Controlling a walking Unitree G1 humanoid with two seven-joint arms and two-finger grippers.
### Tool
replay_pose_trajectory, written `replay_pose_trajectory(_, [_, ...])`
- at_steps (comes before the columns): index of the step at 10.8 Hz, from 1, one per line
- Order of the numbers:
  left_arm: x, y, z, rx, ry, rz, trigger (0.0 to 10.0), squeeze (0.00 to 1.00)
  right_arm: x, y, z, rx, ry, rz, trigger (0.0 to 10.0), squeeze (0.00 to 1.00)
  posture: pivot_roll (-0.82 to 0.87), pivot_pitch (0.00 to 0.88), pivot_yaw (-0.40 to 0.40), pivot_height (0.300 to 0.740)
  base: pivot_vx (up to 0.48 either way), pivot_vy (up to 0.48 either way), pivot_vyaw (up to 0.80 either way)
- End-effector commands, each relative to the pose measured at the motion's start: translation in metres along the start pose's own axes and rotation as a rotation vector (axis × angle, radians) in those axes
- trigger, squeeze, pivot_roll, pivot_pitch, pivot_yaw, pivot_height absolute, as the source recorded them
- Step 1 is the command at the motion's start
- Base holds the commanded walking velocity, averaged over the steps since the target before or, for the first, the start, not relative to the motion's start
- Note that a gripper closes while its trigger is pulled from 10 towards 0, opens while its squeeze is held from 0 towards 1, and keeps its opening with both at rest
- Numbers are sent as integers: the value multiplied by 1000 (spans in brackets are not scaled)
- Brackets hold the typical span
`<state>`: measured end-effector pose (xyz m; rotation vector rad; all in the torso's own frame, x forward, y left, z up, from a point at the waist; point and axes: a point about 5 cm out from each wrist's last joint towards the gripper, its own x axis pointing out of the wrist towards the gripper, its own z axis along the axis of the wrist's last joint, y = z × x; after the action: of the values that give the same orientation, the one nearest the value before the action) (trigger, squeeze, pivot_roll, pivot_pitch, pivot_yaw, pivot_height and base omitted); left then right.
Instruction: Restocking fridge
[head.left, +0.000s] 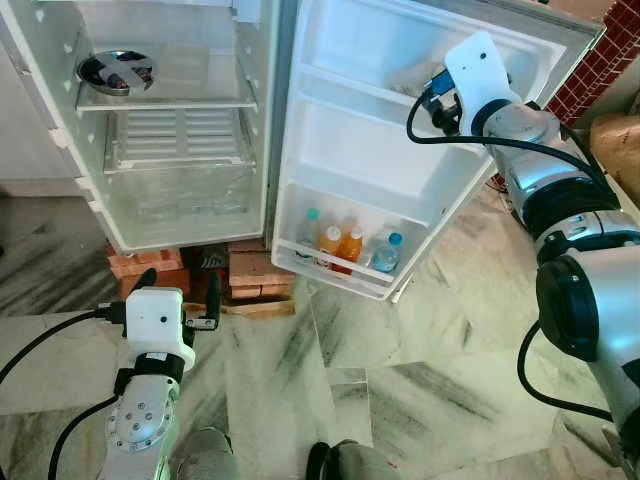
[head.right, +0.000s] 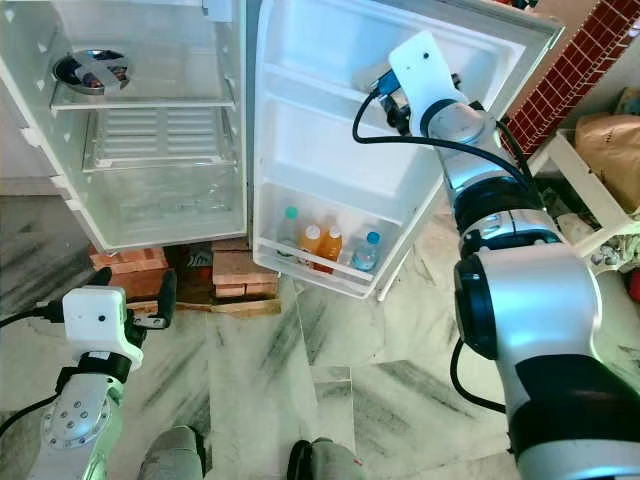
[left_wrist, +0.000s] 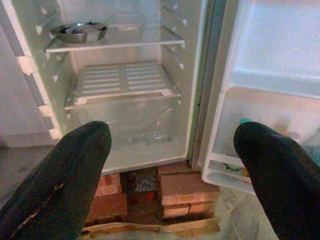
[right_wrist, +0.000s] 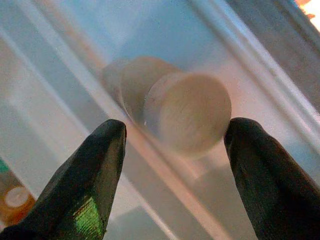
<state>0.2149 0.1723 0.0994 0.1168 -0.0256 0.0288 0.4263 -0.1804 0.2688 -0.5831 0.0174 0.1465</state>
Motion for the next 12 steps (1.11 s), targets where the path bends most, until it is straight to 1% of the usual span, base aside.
replay_pose_trajectory(1, [-1, -3, -4, -1, 22, -4, 10000, 0, -3, -10, -7, 2, 20, -35, 10000, 1000, 218, 150, -166, 740, 0, 0, 0])
replay_pose_trajectory(3, [0, -3, -4, -2, 22, -3, 10000, 0, -4, -17, -6, -27, 6, -88, 10000, 1000, 218, 148, -165, 740, 0, 0, 0])
replay_pose_trajectory(4, [1, -3, -5, -1, 22, -4, 10000, 0, -5, -19, -6, -23, 1, -114, 10000, 1000, 215, 143, -162, 740, 0, 0, 0])
replay_pose_trajectory(5, [1, -3, -5, -1, 20, -6, 10000, 0, -6, -23, -6, -12, -25, -134, 10000, 1000, 215, 141, -159, 740, 0, 0, 0])
replay_pose_trajectory(7, [3, -1, -4, 1, 15, -1, 10000, 0, -9, -23, -11, 45, -81, -149, 10000, 1000, 211, 135, -155, 740, 0, 0, 0])
replay_pose_trajectory(8, [10, 2, 1, 13, -16, 20, 10000, 0, -14, -14, -24, 130, -149, -170, 10000, 1000, 205, 131, -152, 740, 0, 0, 0])
replay_pose_trajectory(9, [13, 3, 2, 37, -20, 32, 10000, 0, -17, -9, -32, 164, -160, -177, 10000, 1000, 198, 130, -144, 740, 0, 0, 0])
replay_pose_trajectory(10, [18, 0, 8, 64, -41, 10, 10000, 0, -29, 11, -47, 241, -232, -209, 10000, 1000, 185, 128, -133, 740, 0, 0, 0])
replay_pose_trajectory(11, [21, -3, 14, 96, -70, -29, 10000, 0, -42, 30, -58, 352, -259, -221, 10000, 992, 178, 126, -119, 740, 0, 0, 0])
replay_pose_trajectory(12, [26, -2, 20, 100, -98, -47, 10000, 0, -67, 59, -67, 426, -301, -239, 10000, 0, 169, 122, -106, 740, 0, 0, 0])
